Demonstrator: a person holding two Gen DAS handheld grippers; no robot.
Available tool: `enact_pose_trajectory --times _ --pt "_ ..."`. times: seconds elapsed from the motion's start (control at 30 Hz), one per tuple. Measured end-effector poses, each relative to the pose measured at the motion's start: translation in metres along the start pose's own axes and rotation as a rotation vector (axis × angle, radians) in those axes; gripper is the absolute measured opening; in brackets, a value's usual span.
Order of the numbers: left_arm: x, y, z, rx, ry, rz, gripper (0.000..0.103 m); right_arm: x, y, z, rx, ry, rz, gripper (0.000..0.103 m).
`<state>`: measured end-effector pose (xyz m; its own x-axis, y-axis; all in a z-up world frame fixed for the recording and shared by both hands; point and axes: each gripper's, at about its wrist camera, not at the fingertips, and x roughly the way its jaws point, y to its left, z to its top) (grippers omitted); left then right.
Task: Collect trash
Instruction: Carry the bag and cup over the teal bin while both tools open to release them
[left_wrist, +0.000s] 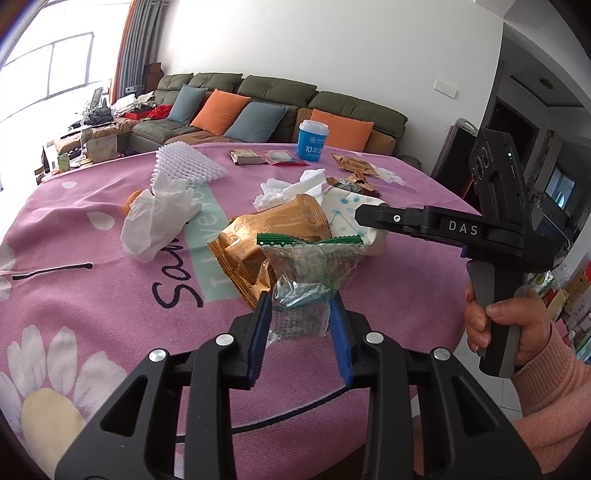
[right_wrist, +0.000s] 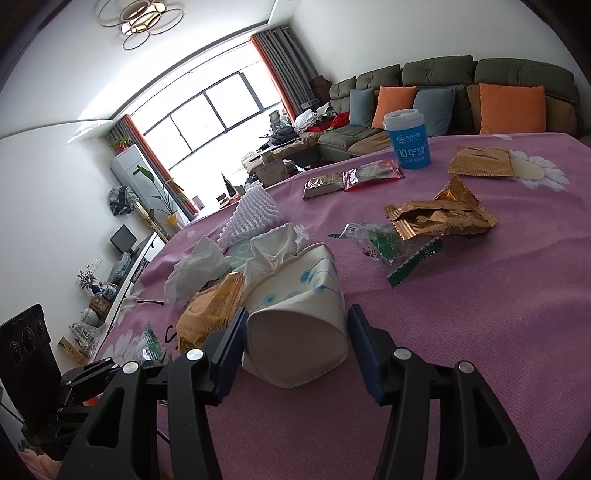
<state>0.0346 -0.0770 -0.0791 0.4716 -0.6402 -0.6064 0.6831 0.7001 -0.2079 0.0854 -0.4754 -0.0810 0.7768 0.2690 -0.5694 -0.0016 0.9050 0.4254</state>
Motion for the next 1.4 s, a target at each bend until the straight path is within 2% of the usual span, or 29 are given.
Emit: enact_pose_trajectory --times 0.27,0.6,0.83,1.17,1.4 --pt "-0.026 0.016 -0.002 -0.021 -0.037 0.041 0.031 -0.023 -0.001 0.012 -0.024 -0.066 -0.051 0.053" --pt "-0.06 0.049 -0.008 -0.09 -0.074 0.12 0.031 -0.052 0.022 0.031 -0.076 -0.153 -0.031 0.053" --pt "-0.085 0.07 -0.014 -0.133 -0.1 0.187 0.031 -0.041 0.065 0.034 -0.143 -0.137 0.099 0.053" --pt "-0.126 0.102 -0.026 -0.202 -0.139 0.29 0.031 0.013 0.134 0.03 -0.228 -0.02 0.288 0.053" --pt "-0.164 0.136 -0.042 -0.285 -0.165 0.392 0.031 0.051 0.189 0.024 -0.295 0.063 0.405 0.053"
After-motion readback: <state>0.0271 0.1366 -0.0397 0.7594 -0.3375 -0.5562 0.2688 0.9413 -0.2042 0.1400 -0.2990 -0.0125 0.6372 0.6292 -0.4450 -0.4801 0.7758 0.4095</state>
